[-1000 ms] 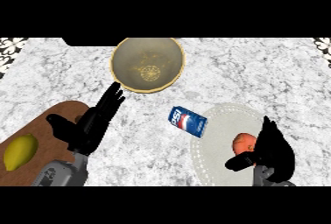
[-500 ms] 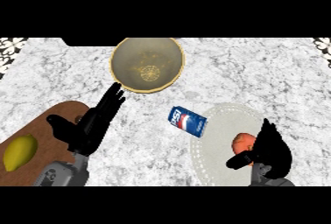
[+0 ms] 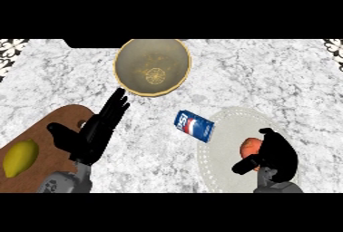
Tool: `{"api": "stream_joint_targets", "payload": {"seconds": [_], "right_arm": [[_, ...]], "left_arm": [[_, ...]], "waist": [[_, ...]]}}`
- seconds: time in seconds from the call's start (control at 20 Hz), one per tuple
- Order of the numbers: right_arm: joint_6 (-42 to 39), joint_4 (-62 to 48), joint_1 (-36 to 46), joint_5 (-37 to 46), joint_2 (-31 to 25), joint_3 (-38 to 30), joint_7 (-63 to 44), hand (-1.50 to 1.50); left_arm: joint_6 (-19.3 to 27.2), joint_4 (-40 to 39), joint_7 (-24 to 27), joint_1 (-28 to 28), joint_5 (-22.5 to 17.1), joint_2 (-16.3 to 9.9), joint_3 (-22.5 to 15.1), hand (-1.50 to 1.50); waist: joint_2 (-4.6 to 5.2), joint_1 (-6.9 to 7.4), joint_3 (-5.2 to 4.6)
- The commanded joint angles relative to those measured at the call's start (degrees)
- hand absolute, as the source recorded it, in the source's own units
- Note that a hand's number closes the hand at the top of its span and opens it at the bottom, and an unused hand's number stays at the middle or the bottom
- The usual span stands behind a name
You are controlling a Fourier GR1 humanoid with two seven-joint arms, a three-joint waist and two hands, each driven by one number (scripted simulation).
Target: Pick the squash from the placemat and place it in the bowl
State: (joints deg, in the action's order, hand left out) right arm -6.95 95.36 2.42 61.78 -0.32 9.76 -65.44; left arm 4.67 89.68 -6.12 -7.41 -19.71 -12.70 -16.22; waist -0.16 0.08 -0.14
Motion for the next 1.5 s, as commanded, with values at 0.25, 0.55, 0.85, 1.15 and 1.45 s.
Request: {"api": "stream_joint_targets", "payload": {"seconds": [0.25,0.55,0.85,1.15,1.45], "right_arm": [[1.18,-3.09,0.98,3.43,0.16,-1.1,-0.29,1.5],[1.67,-4.34,0.81,5.32,-0.27,-0.79,0.32,1.5],[-9.35,-5.38,7.54,3.66,-3.98,16.78,21.85,1.5],[-17.35,-2.19,16.98,1.86,-7.21,37.22,46.18,1.5],[-18.28,9.8,21.56,-7.81,-15.06,32.83,65.21,1.5]], "left_arm": [[-0.15,1.64,-0.41,2.7,4.26,3.2,0.12,0.0],[-3.01,2.12,-2.89,0.83,2.18,2.59,2.48,0.0],[-4.31,-0.73,-1.68,-1.85,2.77,2.96,1.68,0.0],[-6.54,-1.57,-2.14,-3.44,2.44,3.67,-0.39,0.0],[-3.13,-0.75,-0.81,-0.93,2.85,3.46,3.12,0.0]], "waist": [[0.13,-0.01,0.14],[0.11,-0.01,0.14],[0.62,4.6,0.15],[0.76,8.92,0.11],[0.08,1.15,0.19]]}}
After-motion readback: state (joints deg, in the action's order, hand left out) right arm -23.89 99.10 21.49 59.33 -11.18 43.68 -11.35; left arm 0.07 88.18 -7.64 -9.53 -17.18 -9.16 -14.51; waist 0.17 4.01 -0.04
